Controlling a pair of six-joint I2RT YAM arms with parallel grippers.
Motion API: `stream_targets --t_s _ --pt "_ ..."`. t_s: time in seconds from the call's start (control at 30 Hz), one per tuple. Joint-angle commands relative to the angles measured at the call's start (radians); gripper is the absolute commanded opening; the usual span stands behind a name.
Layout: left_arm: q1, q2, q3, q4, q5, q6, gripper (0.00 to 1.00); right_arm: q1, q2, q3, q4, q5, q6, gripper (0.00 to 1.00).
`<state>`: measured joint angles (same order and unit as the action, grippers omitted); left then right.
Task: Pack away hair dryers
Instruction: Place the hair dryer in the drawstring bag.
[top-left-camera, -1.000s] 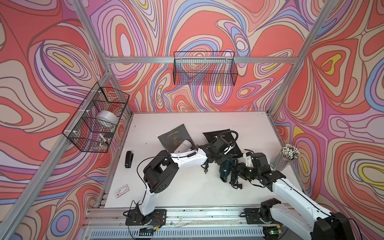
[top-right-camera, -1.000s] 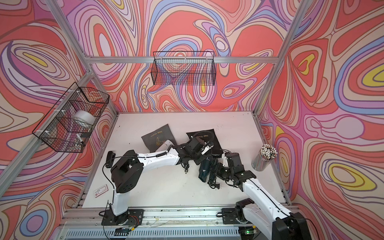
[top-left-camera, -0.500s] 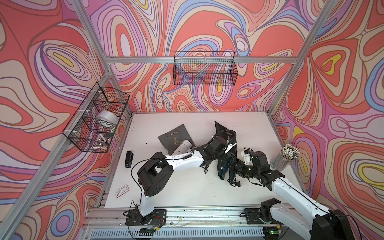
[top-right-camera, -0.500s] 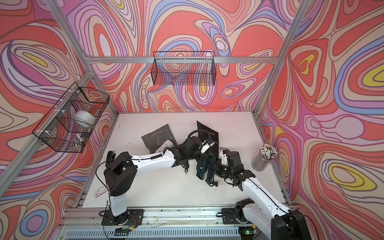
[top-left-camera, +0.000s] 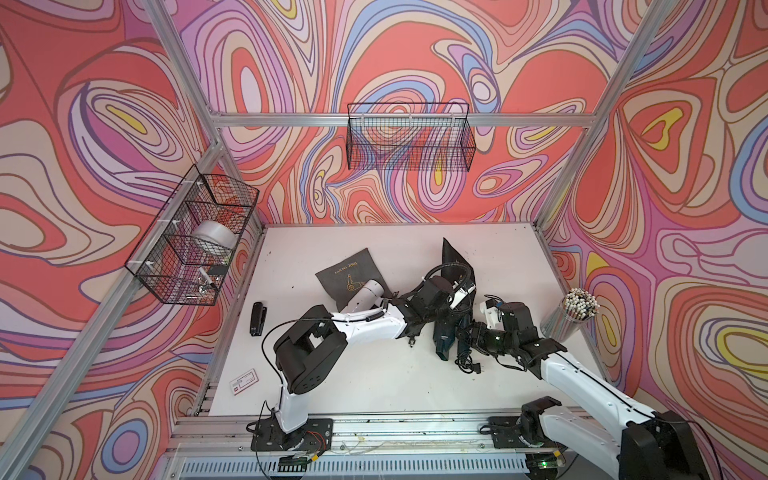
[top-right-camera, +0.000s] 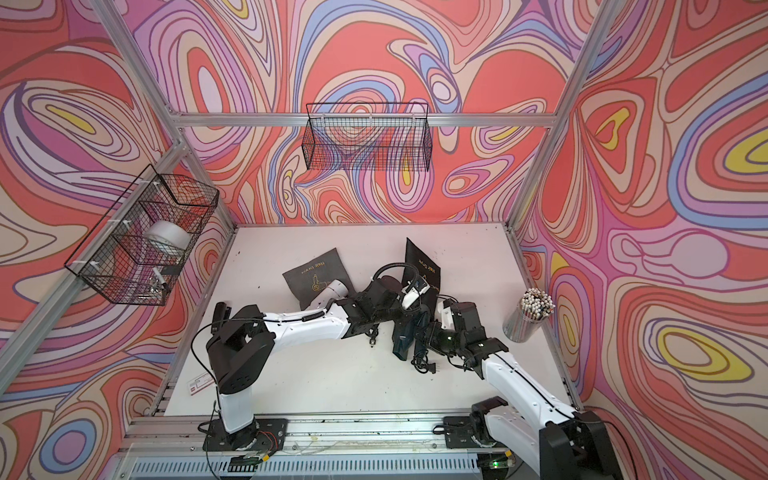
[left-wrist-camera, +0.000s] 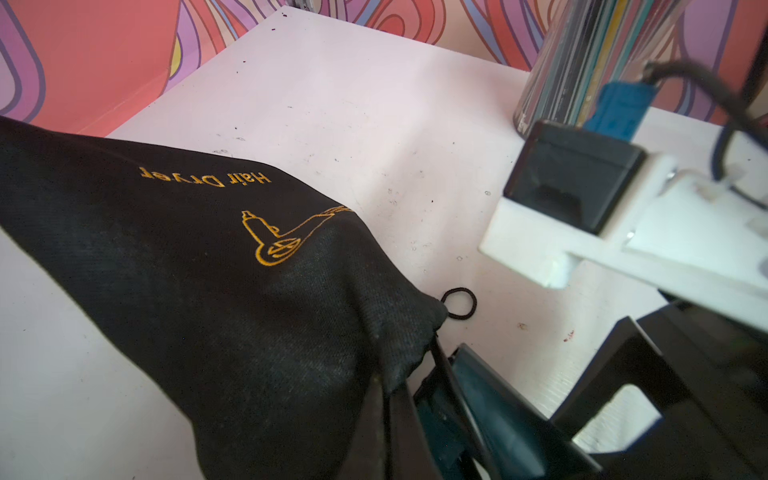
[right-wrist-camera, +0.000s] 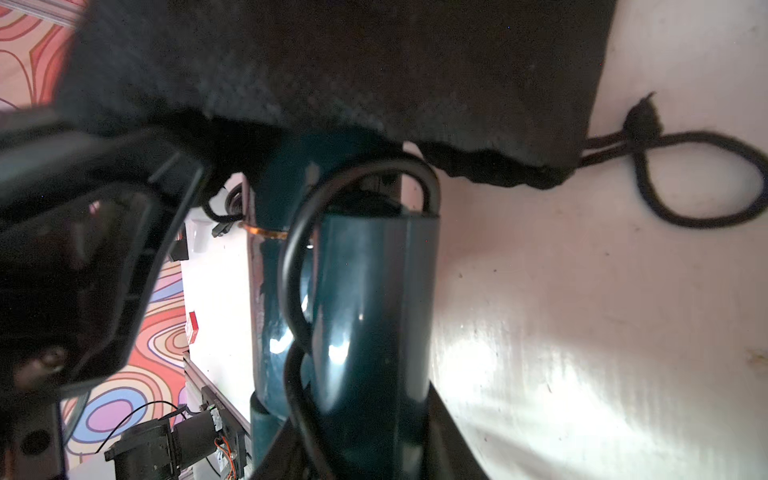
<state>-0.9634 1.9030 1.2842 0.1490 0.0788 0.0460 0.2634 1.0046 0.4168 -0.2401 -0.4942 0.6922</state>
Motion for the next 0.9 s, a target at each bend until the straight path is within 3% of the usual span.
stream_targets --t_s 0.0,0.4,0.87 --pt "-0.010 -0.053 -0.014 0.042 0.003 -0.034 0.00 0.002 -0.018 0.037 0.041 0.006 -0.019 0.00" --pt "-0.009 -0.128 -0.148 0.063 -0.016 -0.010 0.00 0.002 -0.115 -0.021 0.106 -0.012 0.052 0.00" --pt "-0.009 -0.174 -0.186 0.060 -0.055 -0.034 0.00 -0.001 -0.136 -0.078 0.201 -0.024 0.134 0.01"
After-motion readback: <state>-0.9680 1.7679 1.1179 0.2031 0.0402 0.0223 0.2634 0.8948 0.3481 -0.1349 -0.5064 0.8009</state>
